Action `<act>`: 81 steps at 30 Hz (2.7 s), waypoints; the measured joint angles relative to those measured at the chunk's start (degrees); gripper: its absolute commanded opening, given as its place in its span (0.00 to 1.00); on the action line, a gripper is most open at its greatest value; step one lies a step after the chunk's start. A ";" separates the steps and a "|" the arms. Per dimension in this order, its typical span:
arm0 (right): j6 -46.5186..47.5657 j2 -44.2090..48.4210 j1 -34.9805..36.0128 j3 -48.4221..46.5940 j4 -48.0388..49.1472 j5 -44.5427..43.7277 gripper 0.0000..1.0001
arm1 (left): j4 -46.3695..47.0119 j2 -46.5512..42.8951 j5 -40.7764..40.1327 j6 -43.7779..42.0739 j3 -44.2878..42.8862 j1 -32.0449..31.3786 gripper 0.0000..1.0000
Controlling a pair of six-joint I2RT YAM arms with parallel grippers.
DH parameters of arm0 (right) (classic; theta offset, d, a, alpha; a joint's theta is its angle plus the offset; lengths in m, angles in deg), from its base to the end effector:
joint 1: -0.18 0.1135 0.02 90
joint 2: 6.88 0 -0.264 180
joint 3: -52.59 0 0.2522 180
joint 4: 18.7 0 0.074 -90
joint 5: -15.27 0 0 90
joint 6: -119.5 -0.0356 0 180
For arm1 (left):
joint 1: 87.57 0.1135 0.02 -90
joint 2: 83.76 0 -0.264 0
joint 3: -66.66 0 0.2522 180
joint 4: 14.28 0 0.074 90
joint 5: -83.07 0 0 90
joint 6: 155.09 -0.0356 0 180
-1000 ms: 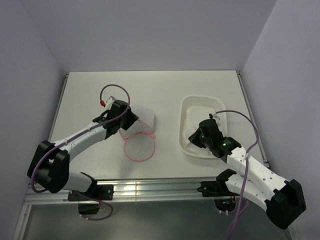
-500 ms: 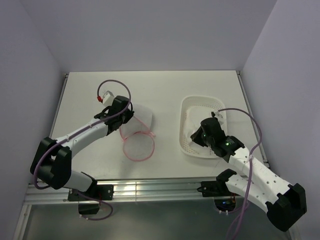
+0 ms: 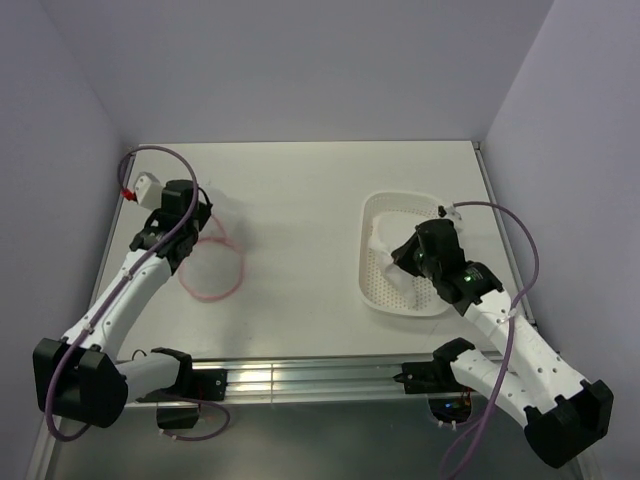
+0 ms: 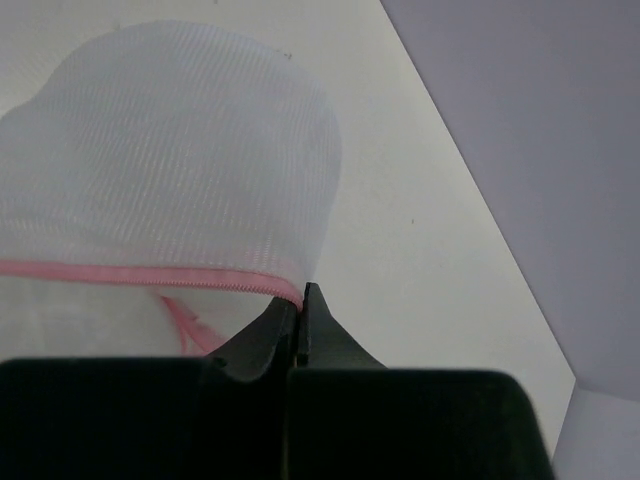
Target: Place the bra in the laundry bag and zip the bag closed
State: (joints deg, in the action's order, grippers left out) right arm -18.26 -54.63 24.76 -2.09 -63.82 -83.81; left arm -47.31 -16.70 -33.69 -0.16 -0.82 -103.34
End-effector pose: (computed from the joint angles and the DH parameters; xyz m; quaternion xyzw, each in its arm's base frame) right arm 0.1648 0.0692 0.2719 0.2140 0.8715 0.1996 0.3936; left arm 0.2530 -0.0548 0.3015 -0.4560 0.7298 -0.1477 0.4874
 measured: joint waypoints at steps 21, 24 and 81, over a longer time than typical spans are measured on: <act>6.19 -9.51 -0.92 -31.98 -5.31 1.25 0.00 | 0.59 0.52 4.39 -2.32 6.25 2.36 0.99; 7.41 -11.39 -0.70 -36.70 -6.19 1.25 0.00 | 0.17 -1.60 4.39 -2.49 6.16 2.36 0.99; 6.78 -35.12 24.92 -31.61 1.81 -7.78 0.00 | -5.60 -11.89 13.49 -7.30 -1.57 2.36 0.99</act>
State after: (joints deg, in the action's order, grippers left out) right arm -11.49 -89.75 49.67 -33.70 -62.00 -91.59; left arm -52.90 -28.59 -20.21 -7.46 -2.39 -100.98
